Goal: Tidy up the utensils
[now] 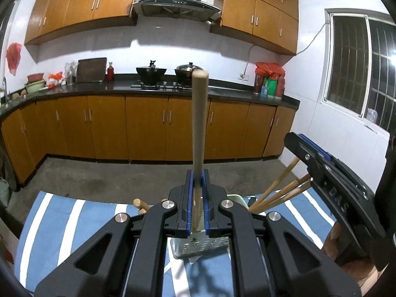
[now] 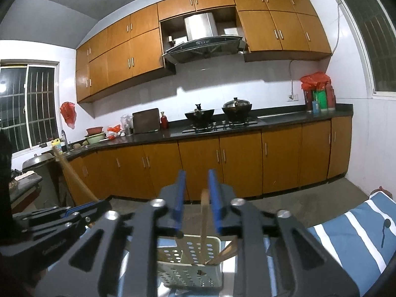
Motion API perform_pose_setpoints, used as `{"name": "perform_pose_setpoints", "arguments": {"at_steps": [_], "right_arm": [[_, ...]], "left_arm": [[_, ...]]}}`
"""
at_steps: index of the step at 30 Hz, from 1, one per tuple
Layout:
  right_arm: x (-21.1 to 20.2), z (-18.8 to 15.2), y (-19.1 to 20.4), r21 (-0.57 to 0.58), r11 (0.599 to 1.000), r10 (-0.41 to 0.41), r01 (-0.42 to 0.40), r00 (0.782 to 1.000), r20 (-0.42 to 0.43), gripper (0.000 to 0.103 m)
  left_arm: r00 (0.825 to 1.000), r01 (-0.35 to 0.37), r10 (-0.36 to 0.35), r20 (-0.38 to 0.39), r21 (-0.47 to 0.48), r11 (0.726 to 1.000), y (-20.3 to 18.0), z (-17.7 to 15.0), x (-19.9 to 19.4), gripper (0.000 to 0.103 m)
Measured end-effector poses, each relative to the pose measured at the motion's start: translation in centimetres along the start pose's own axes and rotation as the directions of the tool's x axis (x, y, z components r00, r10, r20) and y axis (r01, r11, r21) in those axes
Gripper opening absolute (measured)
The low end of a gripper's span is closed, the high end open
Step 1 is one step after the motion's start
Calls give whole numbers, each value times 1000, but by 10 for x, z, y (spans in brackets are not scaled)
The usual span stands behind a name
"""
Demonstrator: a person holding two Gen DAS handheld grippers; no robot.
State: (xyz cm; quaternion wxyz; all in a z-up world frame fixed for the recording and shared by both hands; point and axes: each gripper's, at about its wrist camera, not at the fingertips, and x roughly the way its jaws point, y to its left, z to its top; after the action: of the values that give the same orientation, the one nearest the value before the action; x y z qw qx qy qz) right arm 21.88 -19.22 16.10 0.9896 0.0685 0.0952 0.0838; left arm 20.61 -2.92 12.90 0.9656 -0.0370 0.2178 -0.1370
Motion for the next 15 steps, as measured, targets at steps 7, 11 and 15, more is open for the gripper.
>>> {"name": "perform_pose_setpoints", "arguments": {"at_steps": [7,11,15], "right_arm": [[-13,1,-4,10,1000,0,0,1000,16,35],[-20,2,-7,18,1000,0,0,1000,21,37],[-29,3,-9,13,1000,-3,3,1000,29,44]], "left_arm": [[999,36,-36,6,-54,998,6,5,0,29],[999,34,-33,28,-65,997,8,8,-7,36],[998,31,-27,48,-81,996,13,10,-15,40]]}}
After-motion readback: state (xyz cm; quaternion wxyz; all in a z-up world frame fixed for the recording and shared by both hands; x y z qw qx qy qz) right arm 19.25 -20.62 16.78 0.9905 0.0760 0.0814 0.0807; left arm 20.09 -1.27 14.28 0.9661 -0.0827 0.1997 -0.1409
